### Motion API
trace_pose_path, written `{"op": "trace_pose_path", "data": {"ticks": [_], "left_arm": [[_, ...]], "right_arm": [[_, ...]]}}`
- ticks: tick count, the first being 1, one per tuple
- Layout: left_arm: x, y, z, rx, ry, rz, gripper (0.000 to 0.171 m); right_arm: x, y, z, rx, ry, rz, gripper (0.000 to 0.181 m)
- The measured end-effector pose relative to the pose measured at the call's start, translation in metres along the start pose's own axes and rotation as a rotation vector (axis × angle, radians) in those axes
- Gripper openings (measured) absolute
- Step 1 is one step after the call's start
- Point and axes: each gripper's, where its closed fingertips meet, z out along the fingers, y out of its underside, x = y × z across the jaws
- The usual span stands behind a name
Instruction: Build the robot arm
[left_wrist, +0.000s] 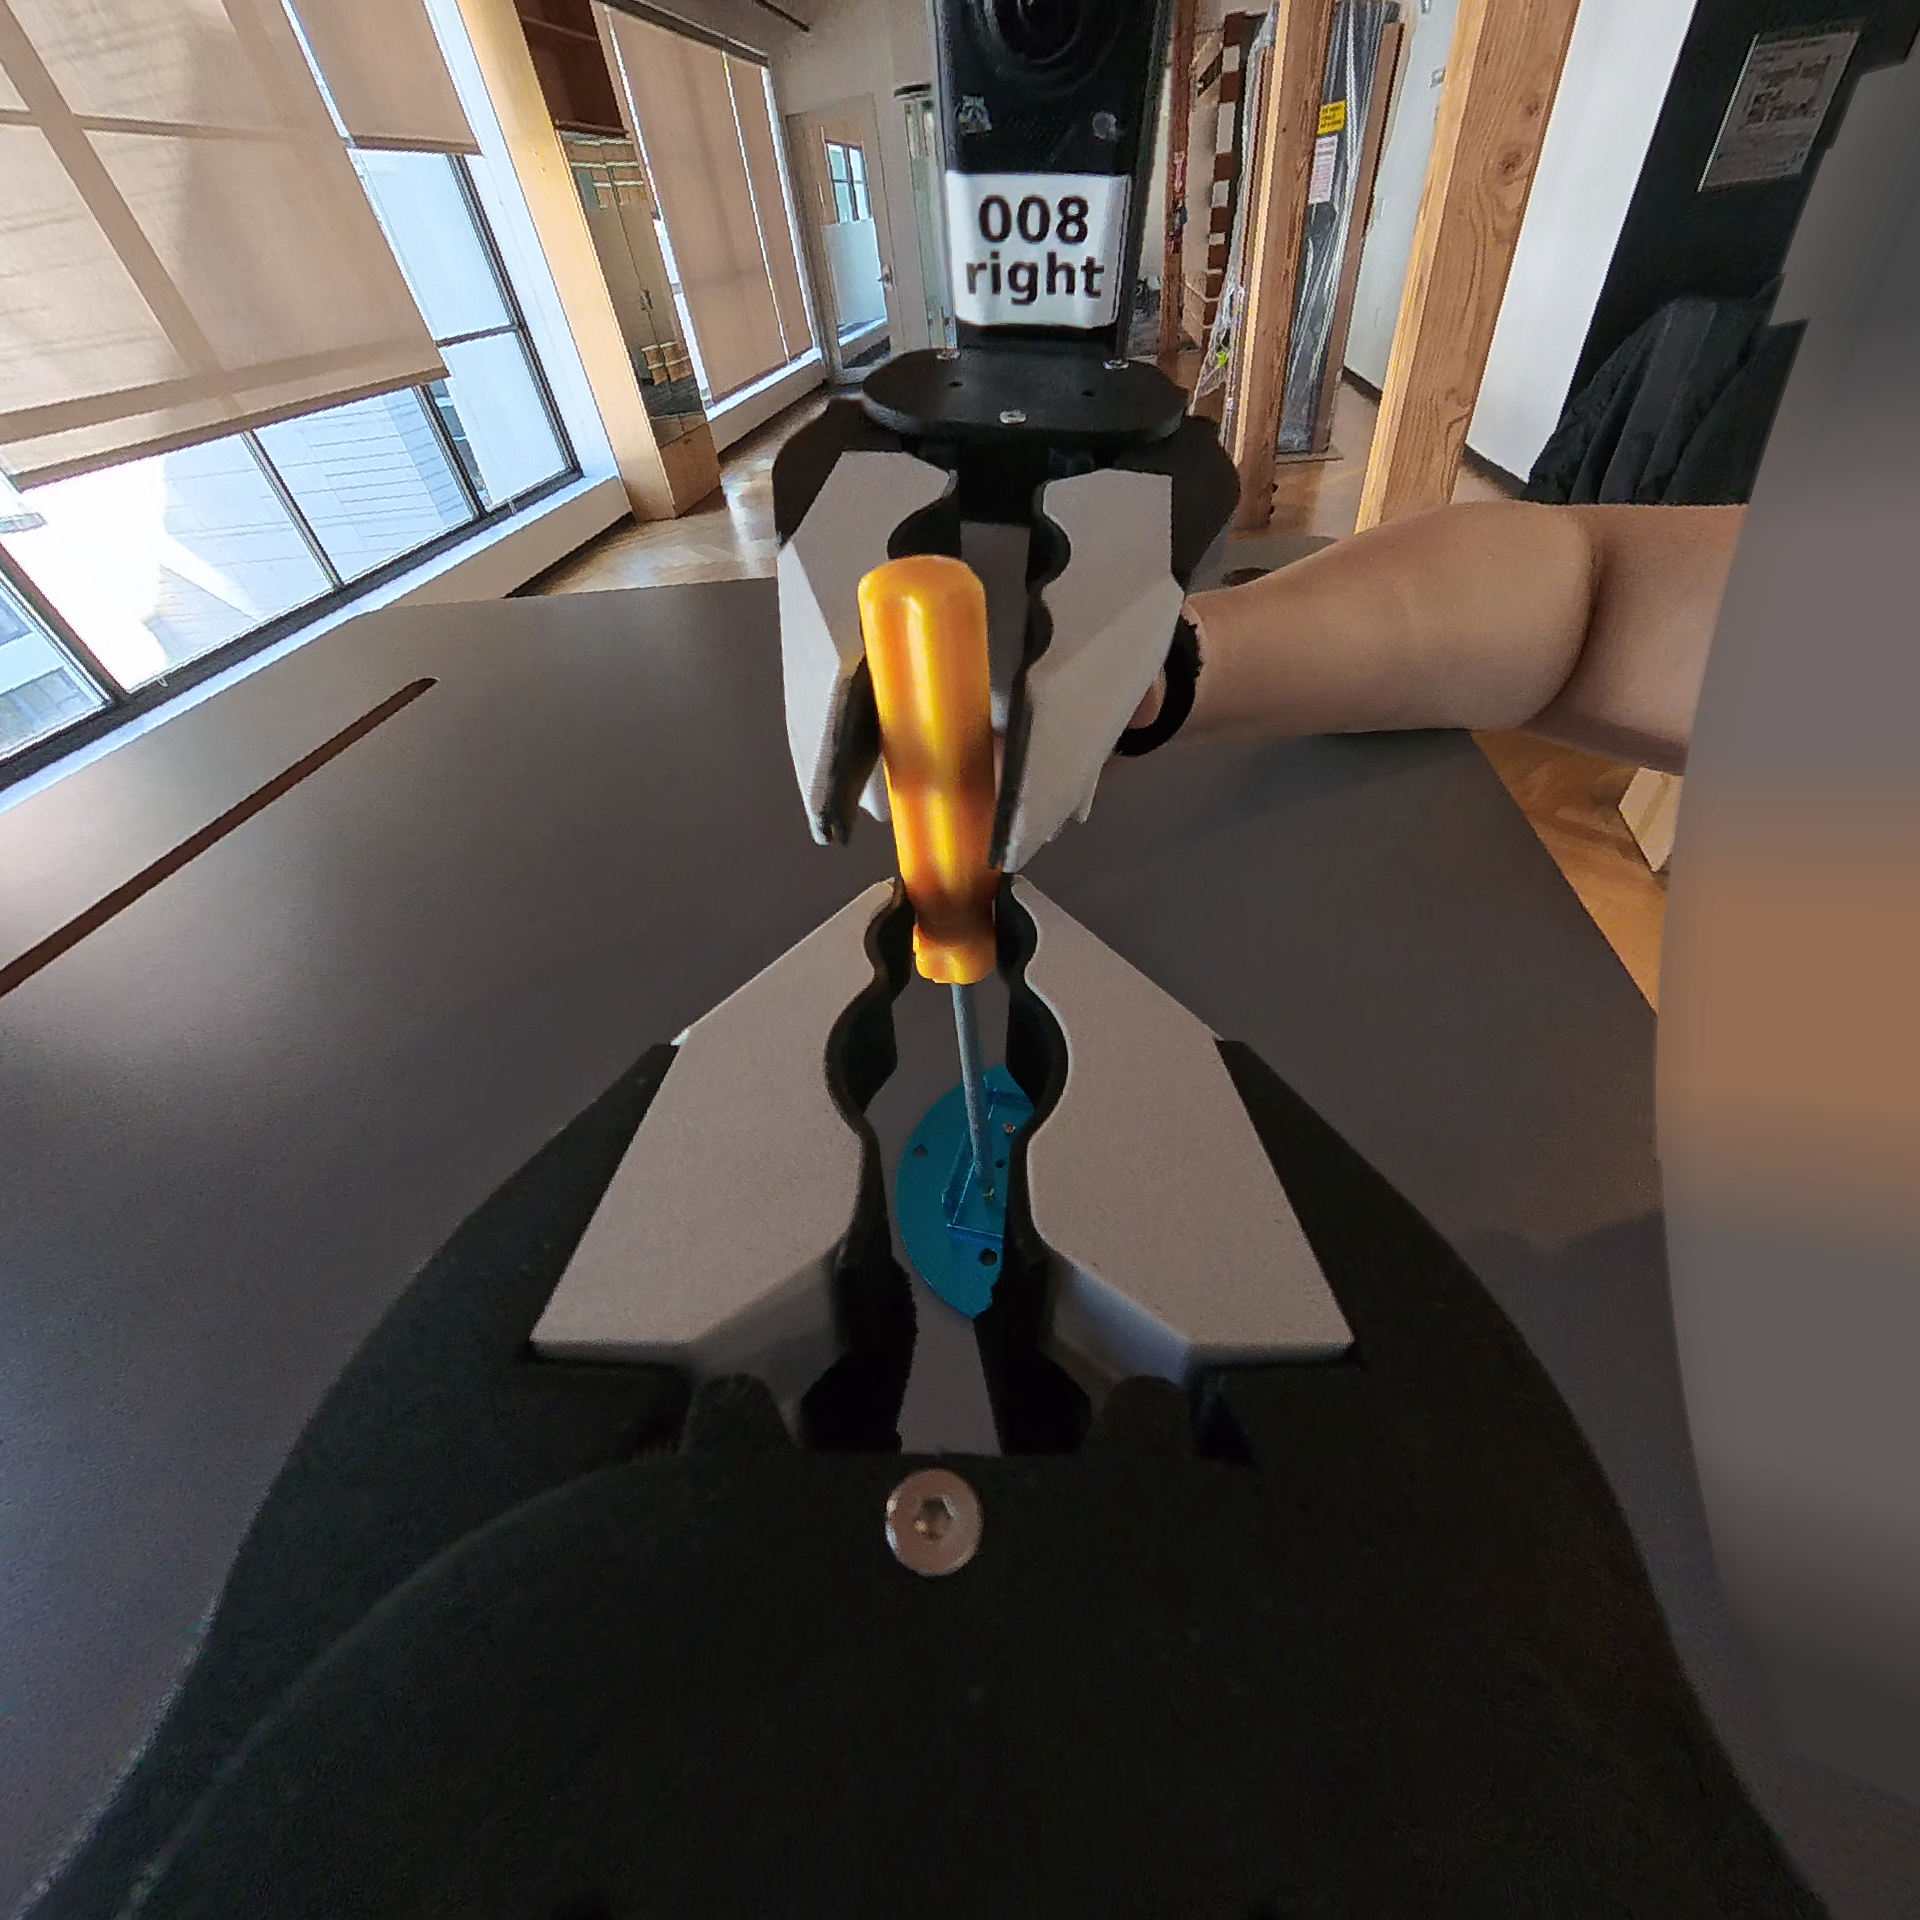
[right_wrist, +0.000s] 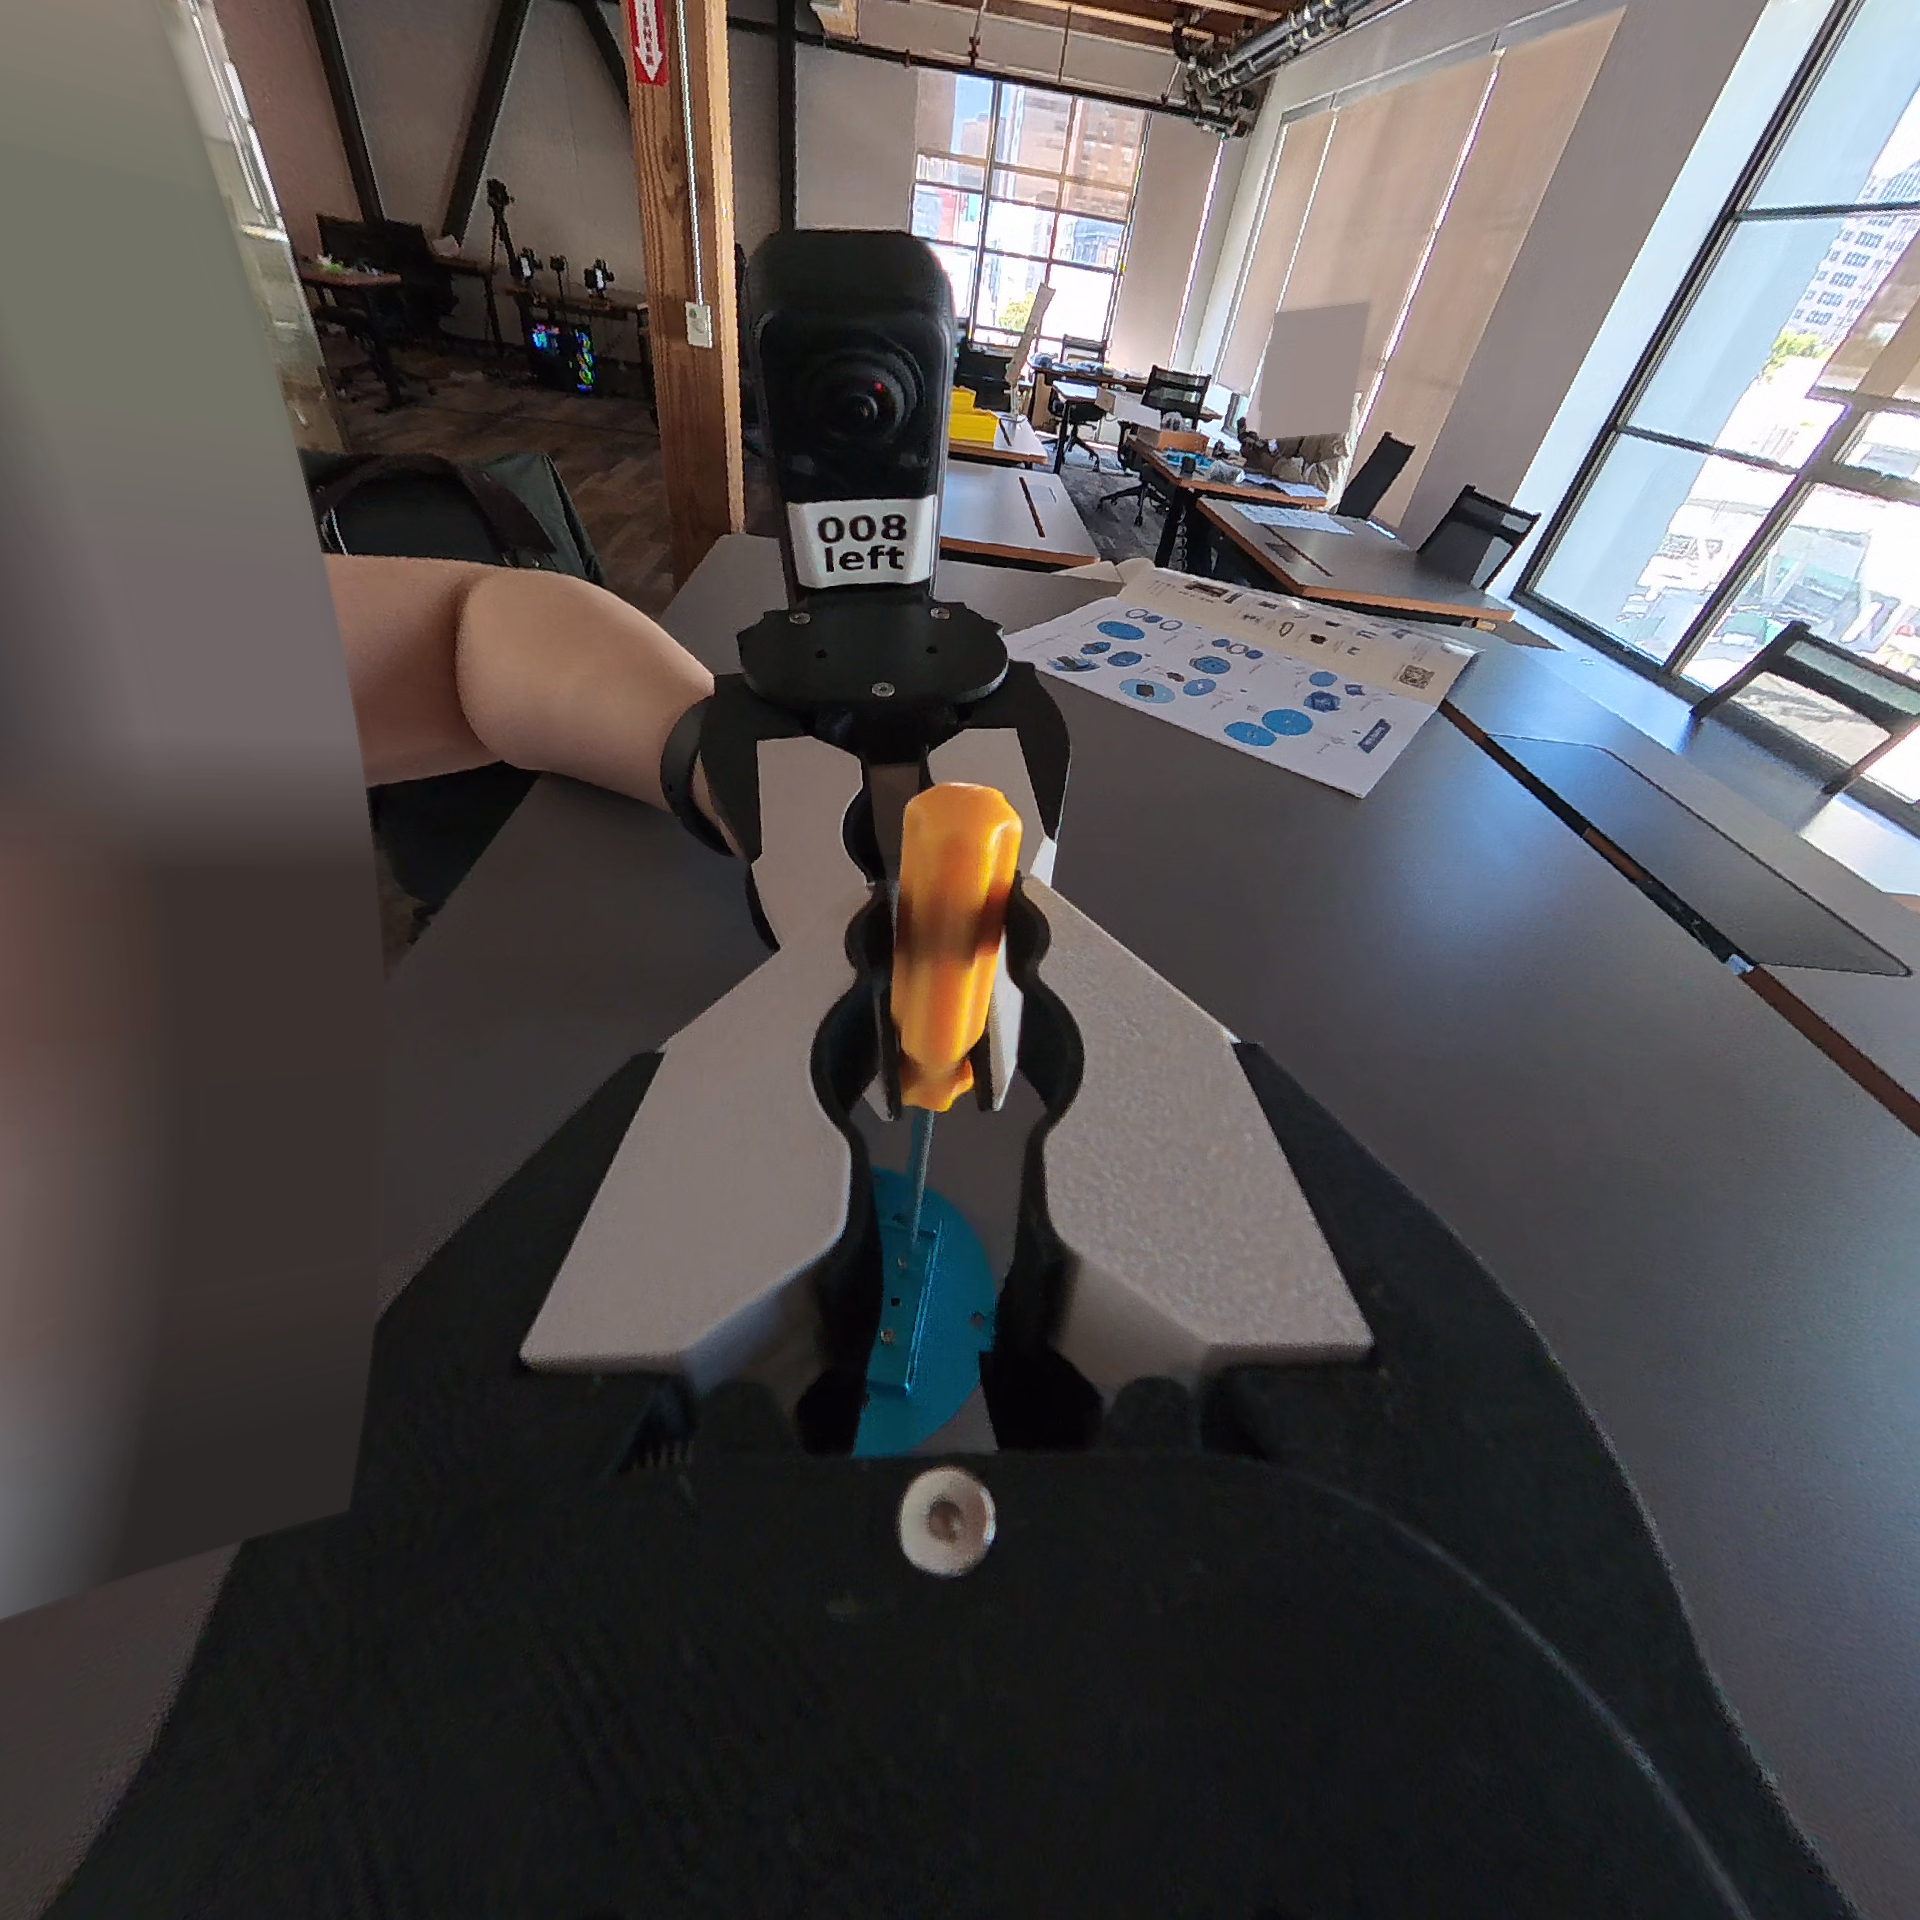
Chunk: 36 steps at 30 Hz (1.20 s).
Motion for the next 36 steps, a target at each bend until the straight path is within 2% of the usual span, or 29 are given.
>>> {"op": "trace_pose_path", "data": {"ticks": [6,12,15,20,22,27,29,31,34,36], "left_arm": [[-0.002,0.000,-0.001,0.007,-0.004,-0.007,0.013],[-0.001,0.000,0.000,0.014,-0.002,0.002,0.013],[0.000,0.000,0.000,0.019,0.002,0.000,0.013],[0.001,0.000,0.000,0.016,0.003,0.013,0.013],[0.000,0.000,0.000,0.018,0.002,0.009,0.013],[-0.001,0.000,-0.001,0.021,0.001,0.004,0.013],[0.000,0.000,0.000,0.020,0.002,0.008,0.013],[0.000,0.000,0.000,0.021,0.001,0.006,0.013],[-0.001,0.000,-0.001,0.022,0.002,-0.004,0.013],[-0.002,0.000,-0.001,0.024,0.004,-0.011,0.013]], "right_arm": [[0.006,-0.011,-0.012,0.026,-0.001,0.008,0.039],[0.008,-0.020,-0.021,0.019,0.002,-0.007,0.047],[0.009,-0.025,-0.024,-0.028,0.016,-0.024,0.048],[0.008,-0.025,-0.024,-0.238,0.016,-0.125,0.050],[0.002,-0.026,-0.021,-0.336,-0.033,-0.172,0.050],[0.004,-0.012,-0.020,-0.684,-0.150,-0.235,0.050],[0.007,-0.010,-0.019,-0.760,-0.178,-0.223,0.044],[0.007,-0.005,-0.021,-0.826,-0.209,-0.211,0.031],[0.002,-0.003,-0.021,-0.868,-0.250,-0.176,0.018],[0.004,-0.003,-0.020,-0.879,-0.238,-0.184,0.018]]}}
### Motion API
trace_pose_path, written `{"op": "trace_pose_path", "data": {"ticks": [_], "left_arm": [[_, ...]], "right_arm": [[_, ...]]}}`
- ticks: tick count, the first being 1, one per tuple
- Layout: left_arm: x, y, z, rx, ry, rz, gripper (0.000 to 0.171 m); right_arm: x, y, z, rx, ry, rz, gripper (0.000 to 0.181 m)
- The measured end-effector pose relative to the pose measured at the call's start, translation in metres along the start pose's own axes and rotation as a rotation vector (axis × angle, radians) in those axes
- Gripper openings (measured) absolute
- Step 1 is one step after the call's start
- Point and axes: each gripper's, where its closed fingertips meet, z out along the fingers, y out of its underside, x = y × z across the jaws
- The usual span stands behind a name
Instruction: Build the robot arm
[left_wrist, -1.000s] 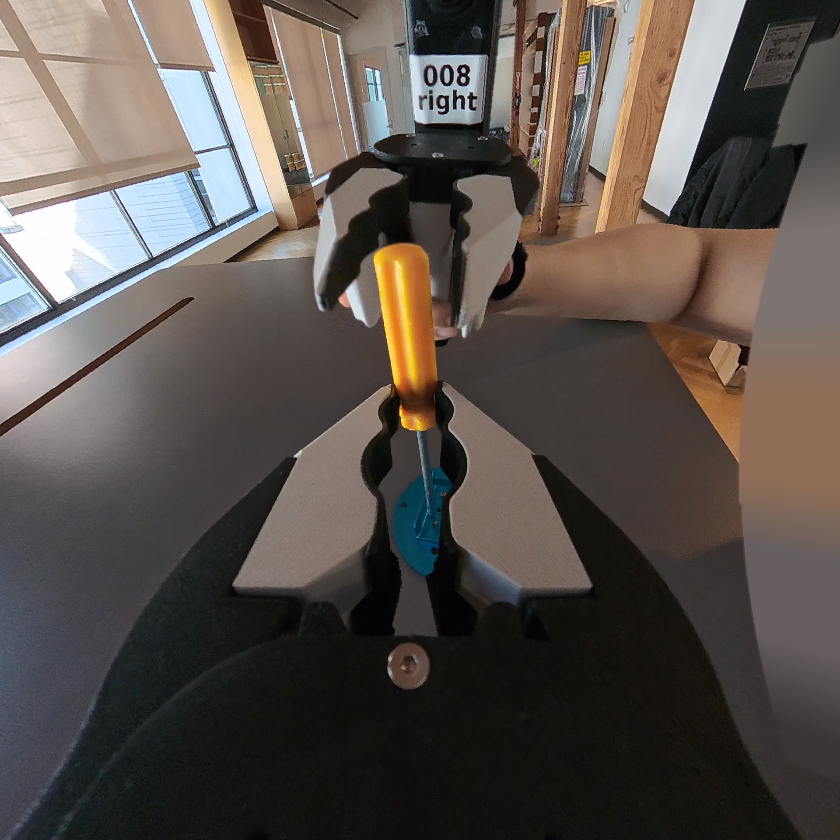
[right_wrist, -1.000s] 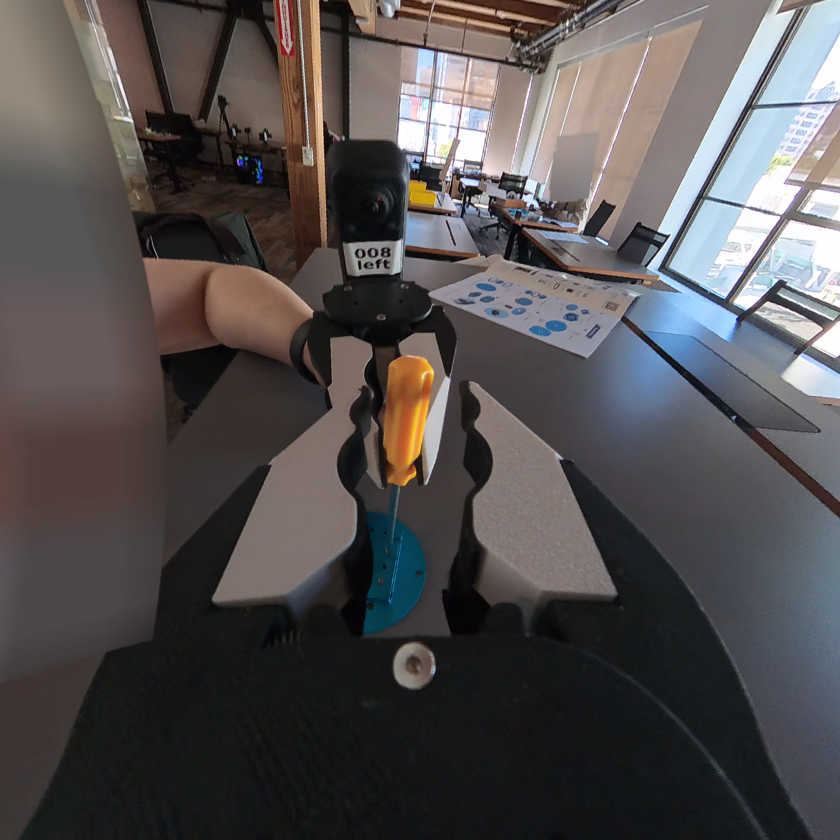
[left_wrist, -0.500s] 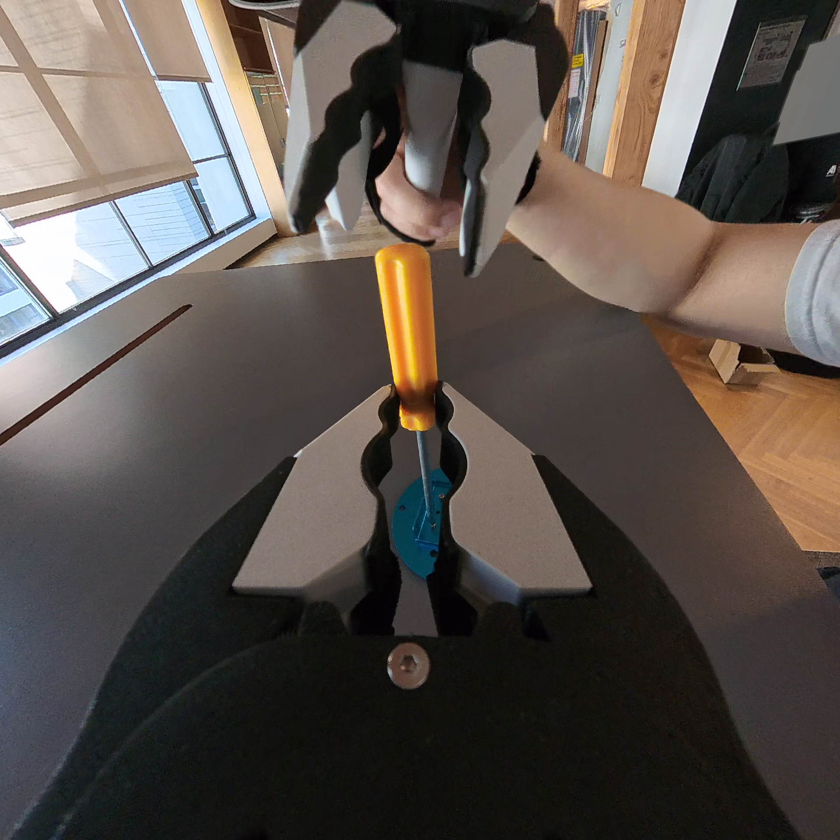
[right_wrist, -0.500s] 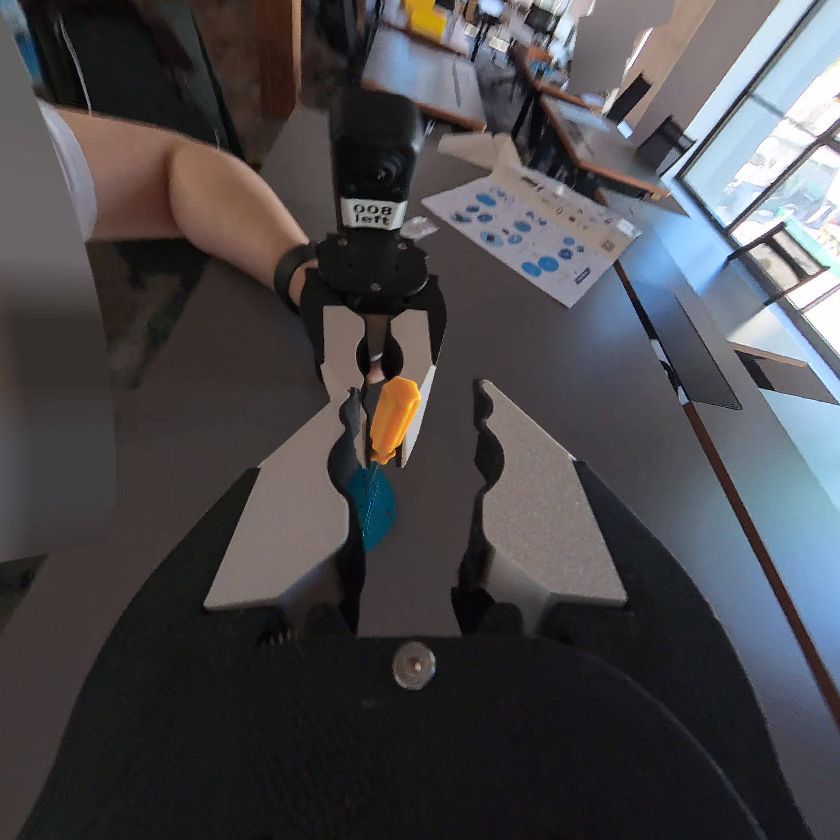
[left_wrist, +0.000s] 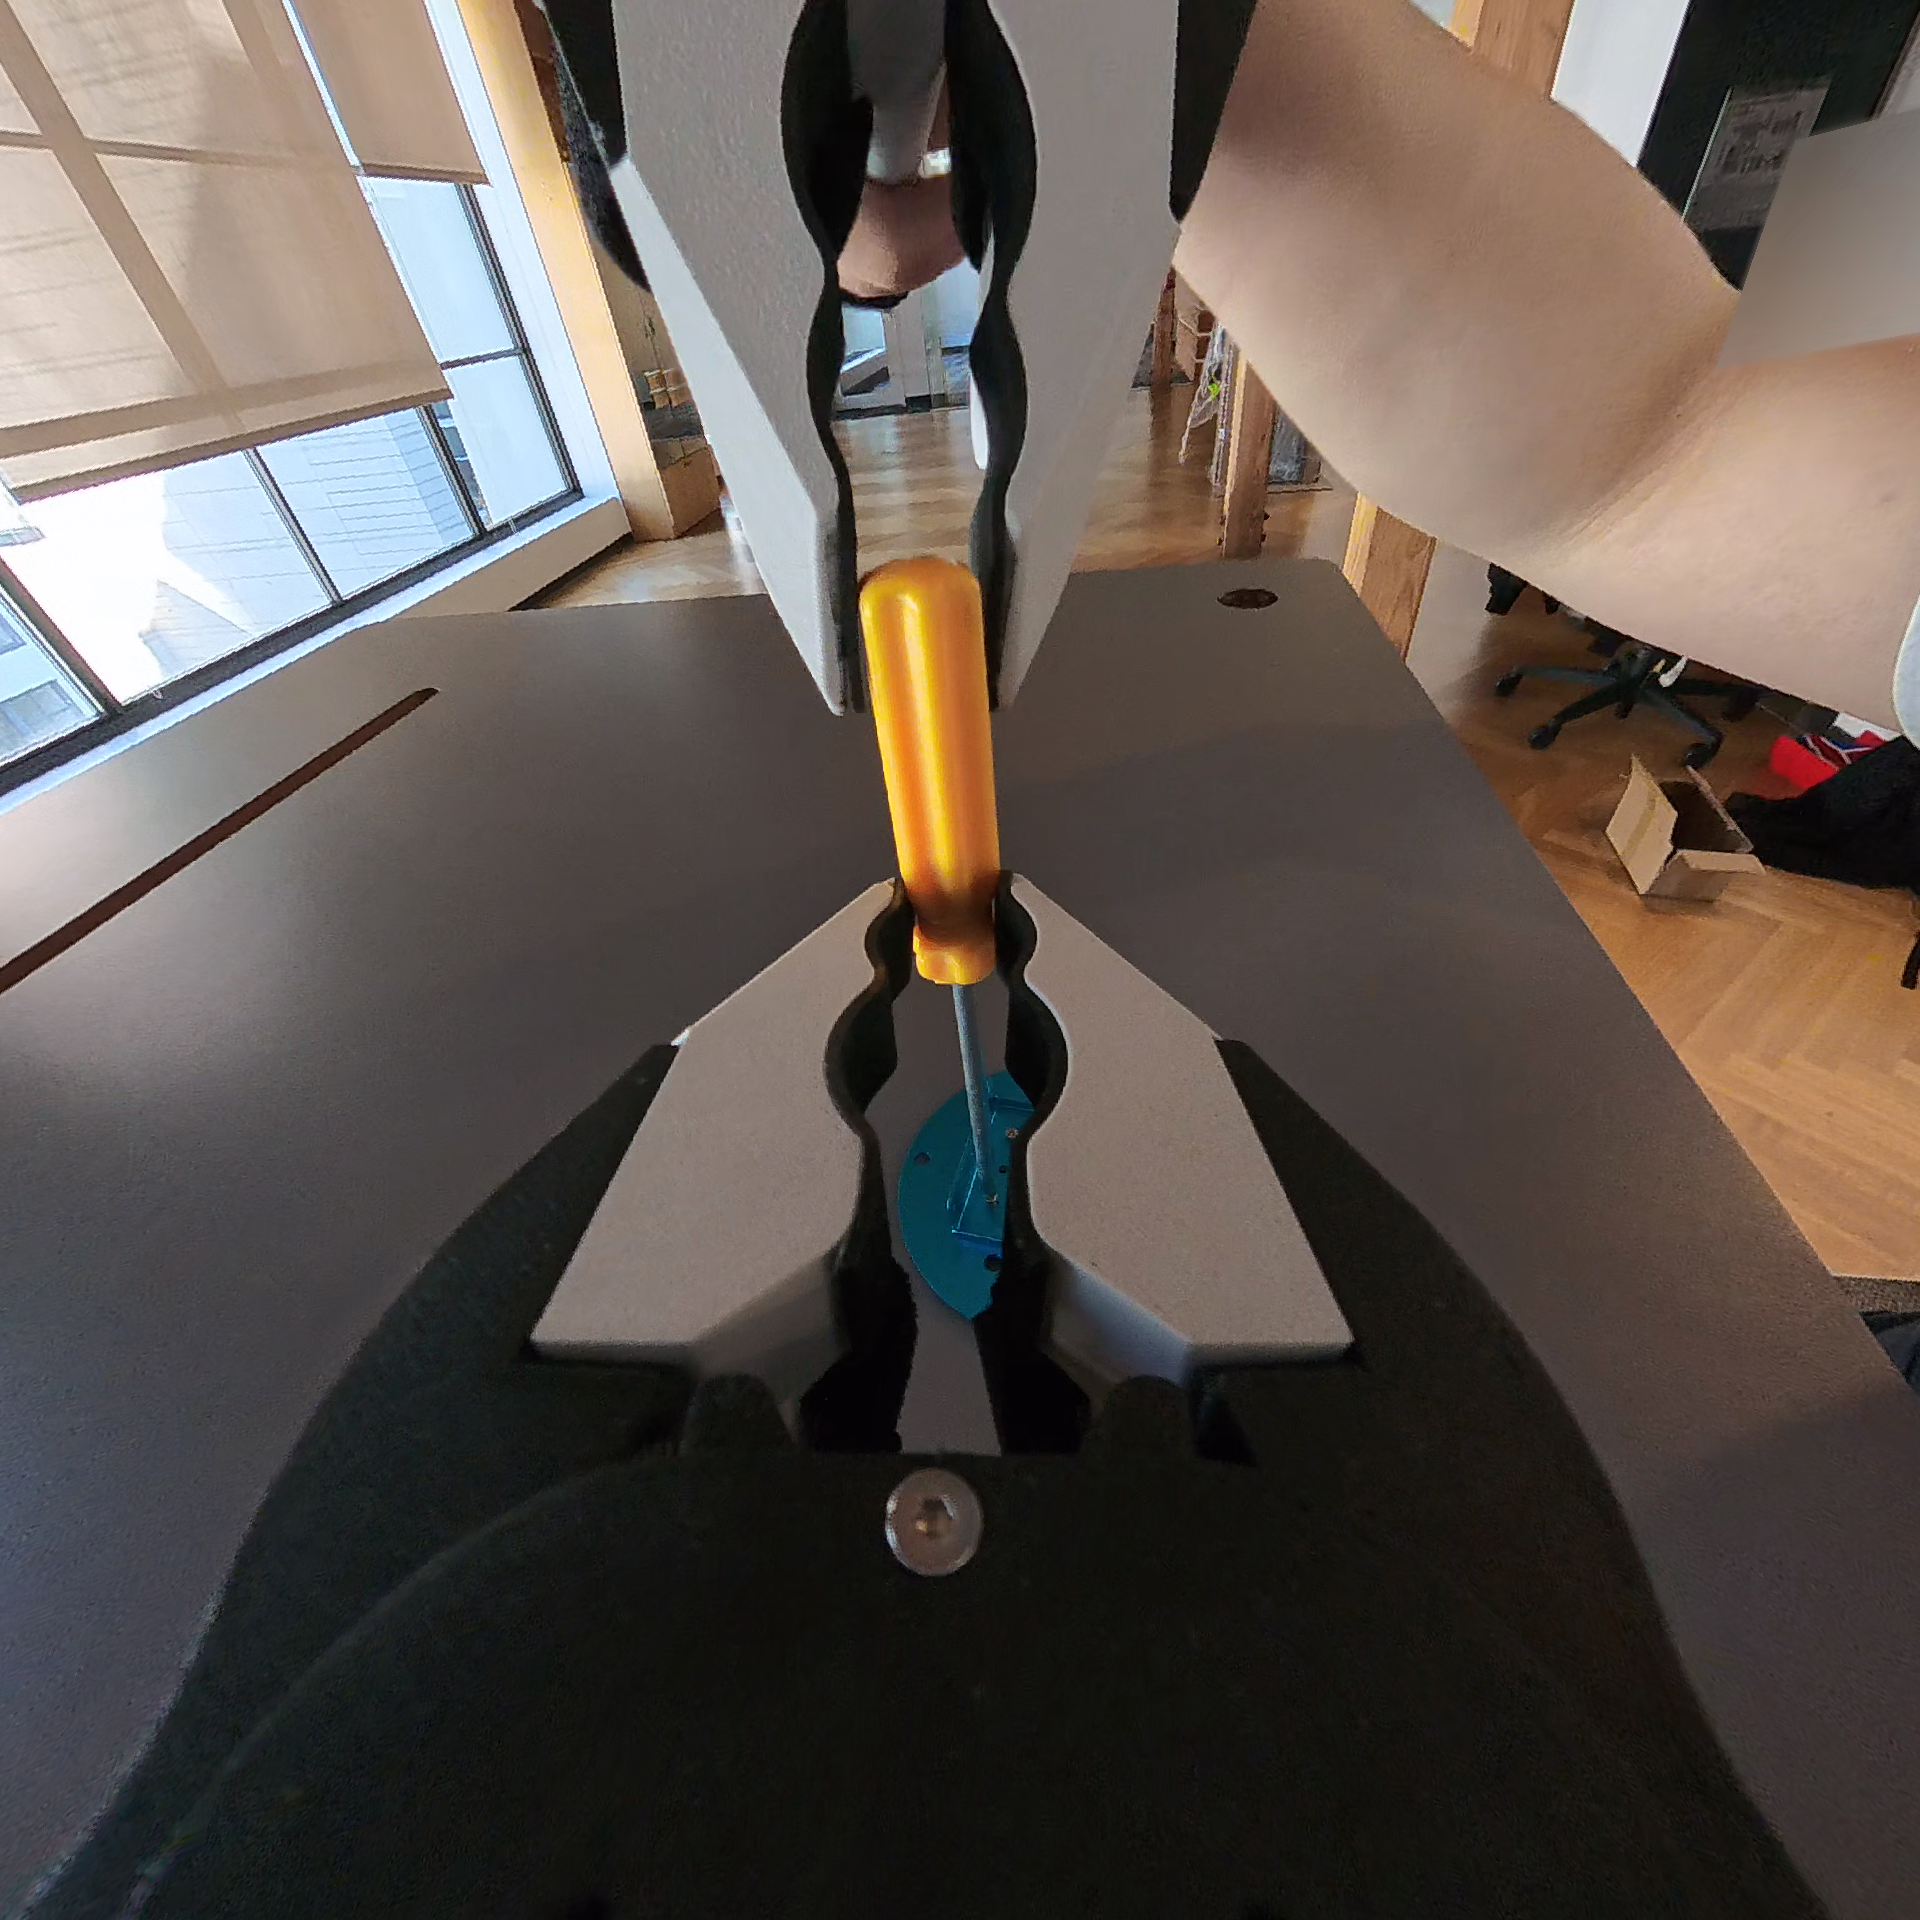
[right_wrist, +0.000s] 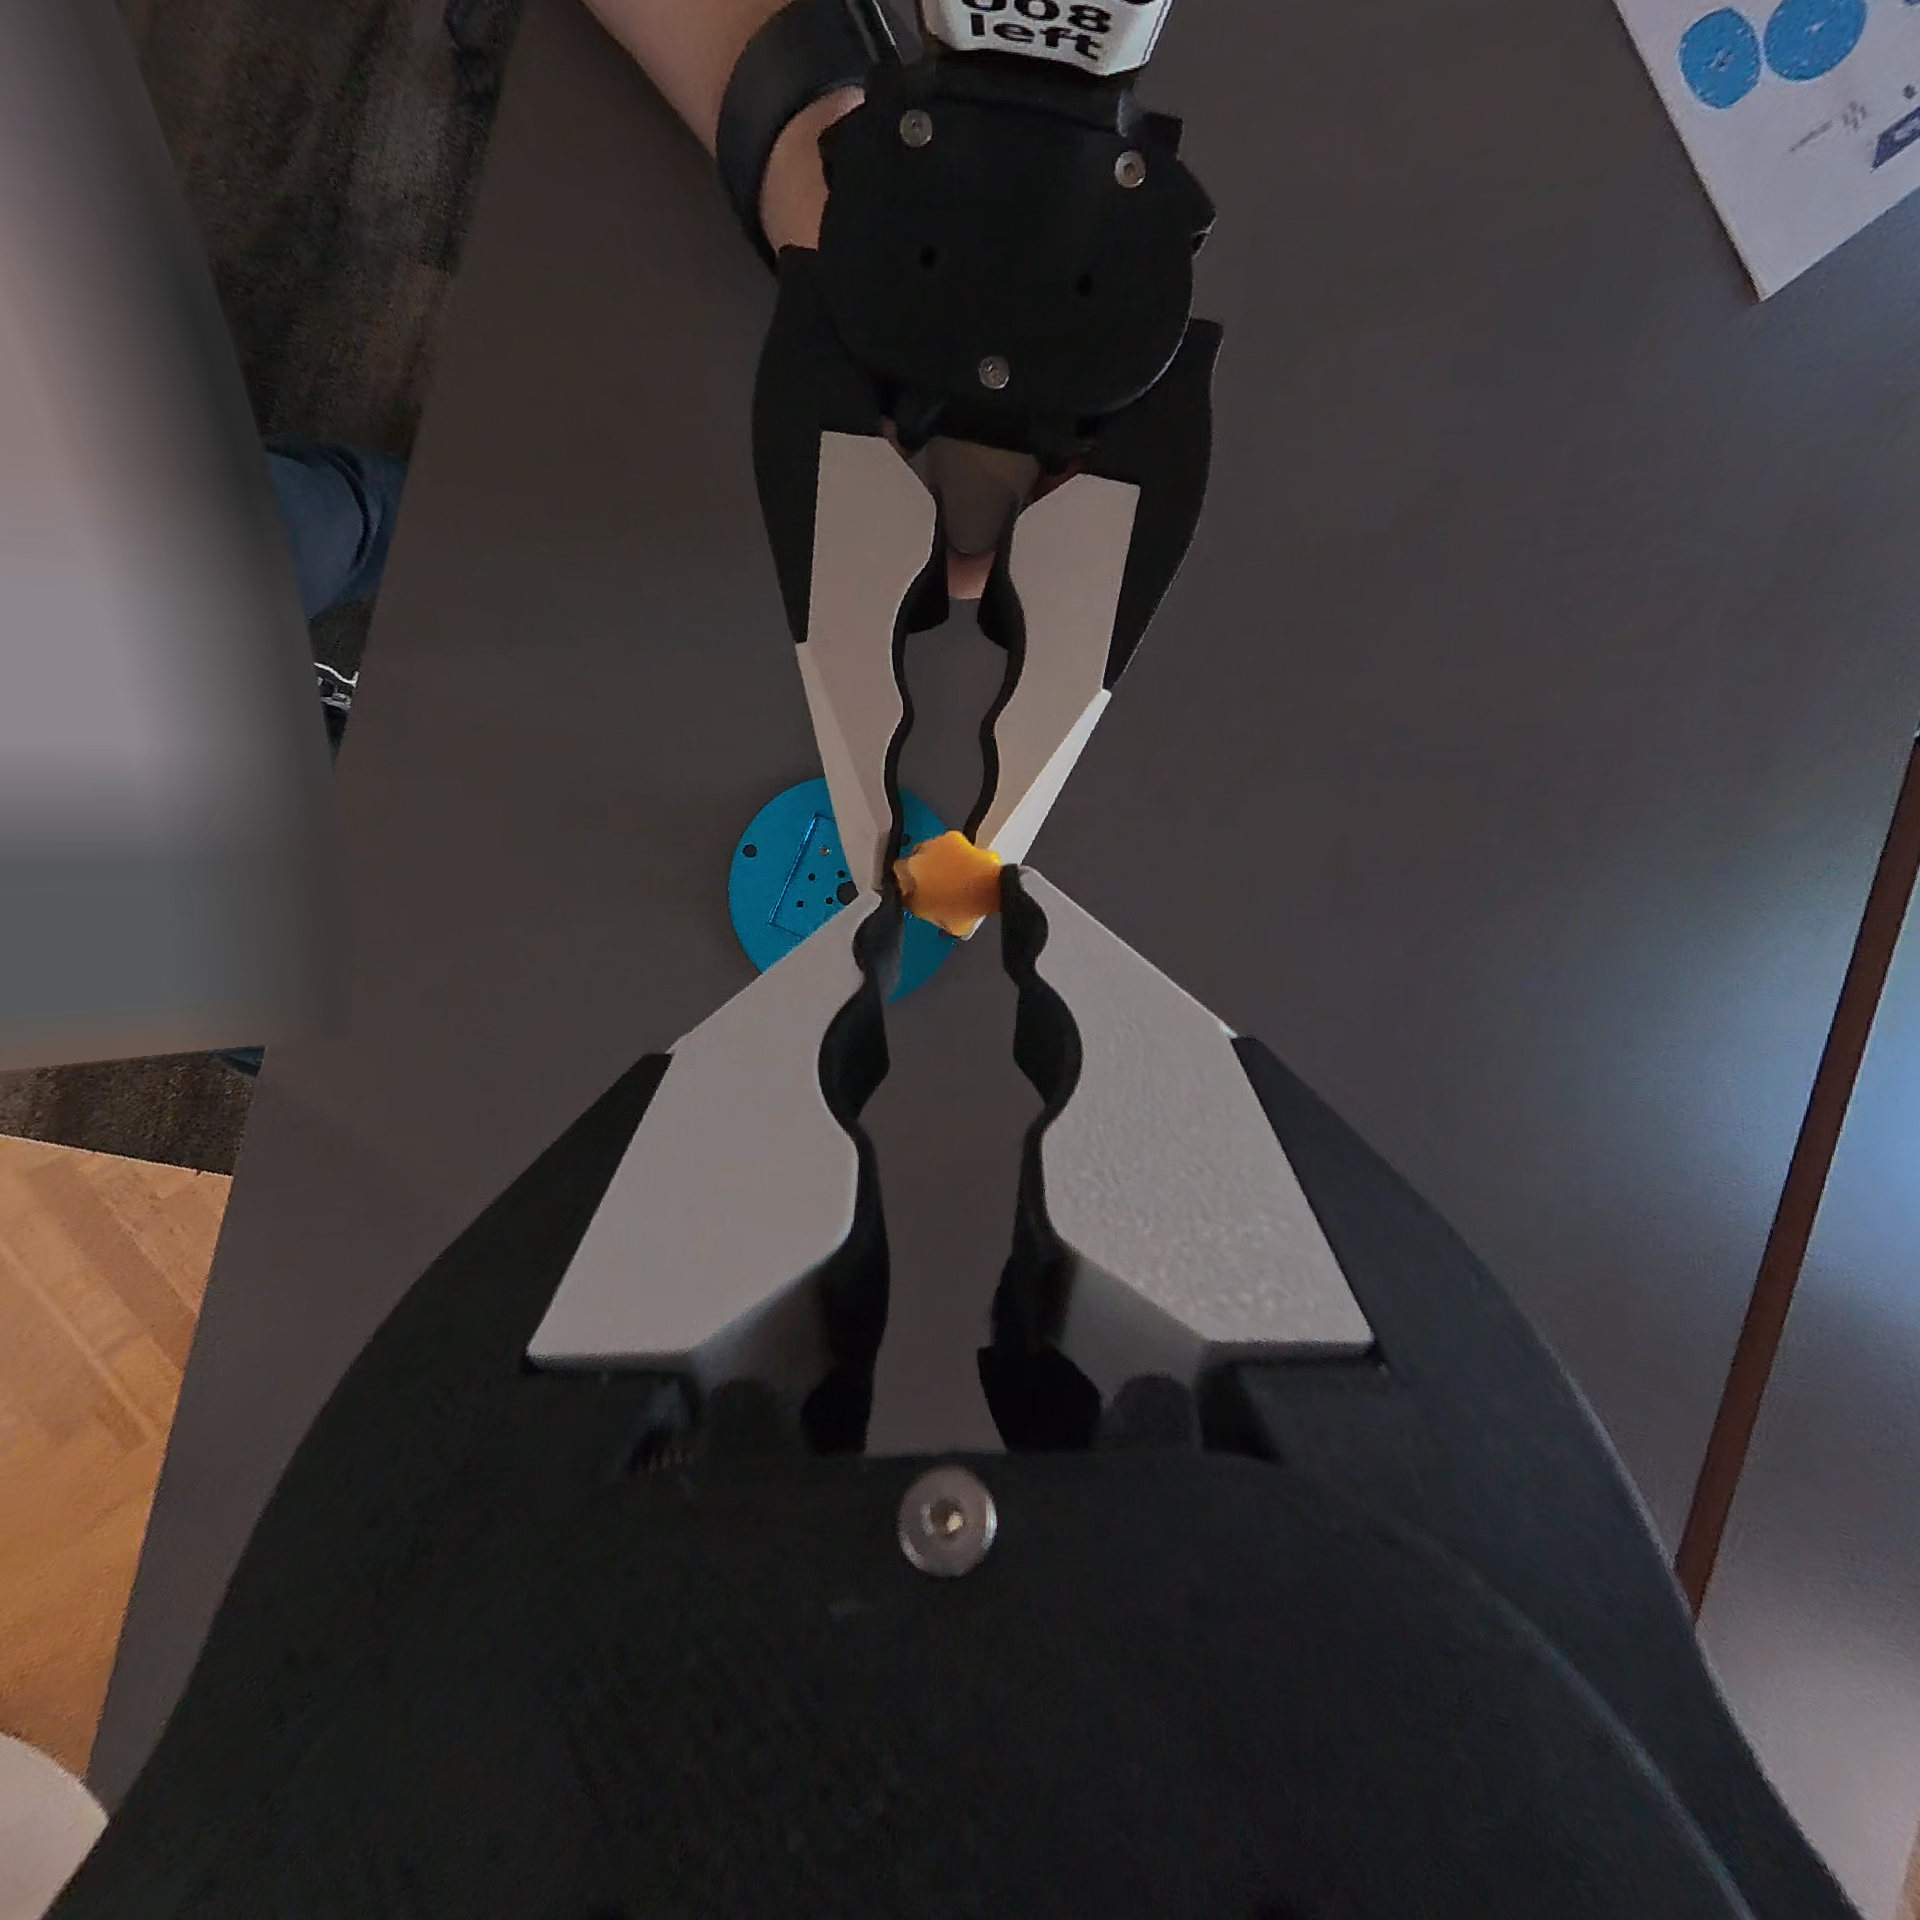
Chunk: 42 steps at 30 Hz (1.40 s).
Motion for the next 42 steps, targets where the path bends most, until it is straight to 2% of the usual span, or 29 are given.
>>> {"op": "trace_pose_path", "data": {"ticks": [8,16,18,20,22,25,29,33,42], "left_arm": [[0.0024,-0.0001,0.0000,-0.009,0.000,0.043,0.014],[-0.0004,0.0002,-0.0004,-0.011,-0.006,0.017,0.015],[0.0004,0.0002,0.0001,-0.010,0.004,0.010,0.014],[0.0007,0.0003,0.0001,-0.010,0.007,0.009,0.014],[0.0016,0.0003,0.0002,-0.012,0.009,0.016,0.014],[0.0028,0.0003,0.0006,-0.013,0.013,0.019,0.014],[0.0020,0.0003,0.0003,-0.012,0.015,0.010,0.014],[0.0022,0.0002,0.0005,-0.015,0.012,0.017,0.014],[-0.0003,0.0006,-0.0002,-0.010,0.003,0.006,0.015]], "right_arm": [[-0.0037,0.0006,0.0002,-0.063,0.010,0.147,0.017],[-0.0005,0.0007,0.0020,-0.152,0.053,0.317,0.017],[-0.0014,0.0010,0.0015,-0.173,0.069,0.244,0.018],[0.0053,0.0006,0.0002,-0.193,0.133,0.072,0.032],[-0.0006,0.0005,-0.0010,-0.216,0.109,-0.053,0.028],[-0.0040,-0.0040,-0.0032,-0.209,0.064,-0.079,0.019],[-0.0030,-0.0035,-0.0021,-0.242,0.026,-0.034,0.019],[-0.0035,-0.0021,-0.0021,-0.282,0.008,0.085,0.018],[-0.0001,0.0025,-0.0032,-0.368,0.087,0.416,0.018]]}}
